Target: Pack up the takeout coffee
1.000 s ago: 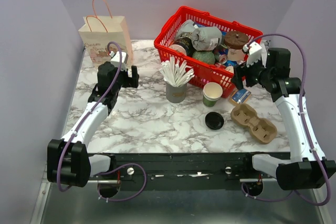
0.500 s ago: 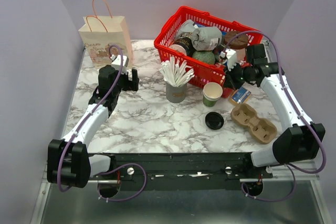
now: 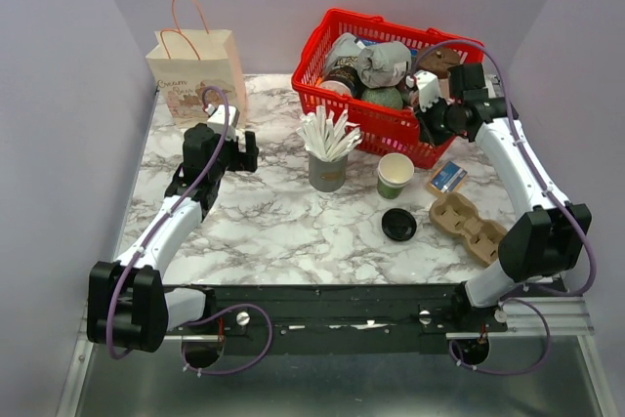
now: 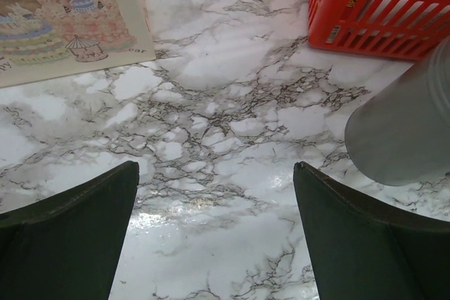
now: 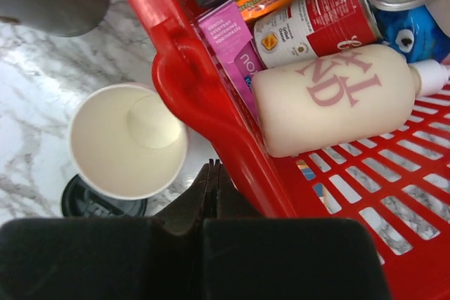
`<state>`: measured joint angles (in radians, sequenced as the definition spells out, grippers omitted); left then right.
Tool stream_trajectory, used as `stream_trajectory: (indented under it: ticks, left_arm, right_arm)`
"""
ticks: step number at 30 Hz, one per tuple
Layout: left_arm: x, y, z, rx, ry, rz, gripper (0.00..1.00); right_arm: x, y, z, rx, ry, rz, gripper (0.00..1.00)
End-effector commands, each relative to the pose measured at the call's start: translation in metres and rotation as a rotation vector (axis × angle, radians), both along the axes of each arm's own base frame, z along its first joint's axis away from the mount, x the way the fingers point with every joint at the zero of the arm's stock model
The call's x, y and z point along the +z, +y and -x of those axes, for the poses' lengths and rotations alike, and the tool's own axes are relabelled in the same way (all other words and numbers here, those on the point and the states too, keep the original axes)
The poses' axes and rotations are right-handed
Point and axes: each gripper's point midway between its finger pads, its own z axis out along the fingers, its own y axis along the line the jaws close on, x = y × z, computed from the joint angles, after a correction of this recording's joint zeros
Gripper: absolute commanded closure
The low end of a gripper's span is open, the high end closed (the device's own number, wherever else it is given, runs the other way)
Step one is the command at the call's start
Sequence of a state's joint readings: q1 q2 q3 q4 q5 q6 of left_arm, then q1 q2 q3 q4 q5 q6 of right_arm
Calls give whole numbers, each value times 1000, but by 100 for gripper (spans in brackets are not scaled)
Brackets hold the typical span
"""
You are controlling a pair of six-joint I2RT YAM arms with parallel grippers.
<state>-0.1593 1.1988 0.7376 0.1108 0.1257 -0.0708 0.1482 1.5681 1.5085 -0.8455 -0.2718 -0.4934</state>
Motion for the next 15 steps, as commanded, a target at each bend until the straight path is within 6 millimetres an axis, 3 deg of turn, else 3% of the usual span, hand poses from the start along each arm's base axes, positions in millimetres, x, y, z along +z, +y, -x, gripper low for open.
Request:
stream_trajectory:
  ticks: [1, 4, 6, 8, 9, 11, 15]
  left_arm:
    - [9, -4, 1, -24, -47, 3, 1]
    - [9, -5, 3, -33, -47, 0, 1]
    - [8, -6, 6, -45, -42, -5, 1]
    - [3, -7, 9, -65, -30, -17, 1]
    - [3, -8, 10, -74, -29, -17, 1]
    - [0, -10, 13, -91, -18, -19, 1]
    - [-4, -12, 17, -104, -4, -14, 1]
  right_arm:
    - [17, -32, -50, -109, -159, 87, 99]
    - [17, -4, -22, 109, -106, 15, 99]
    - [7, 15, 13, 268, -7, -52, 85]
    - [0, 20, 41, 399, 39, -51, 57]
    - [-8, 21, 50, 433, 65, -46, 53]
    - [-11, 24, 65, 505, 73, -38, 48]
    - [-16, 34, 86, 643, 93, -43, 48]
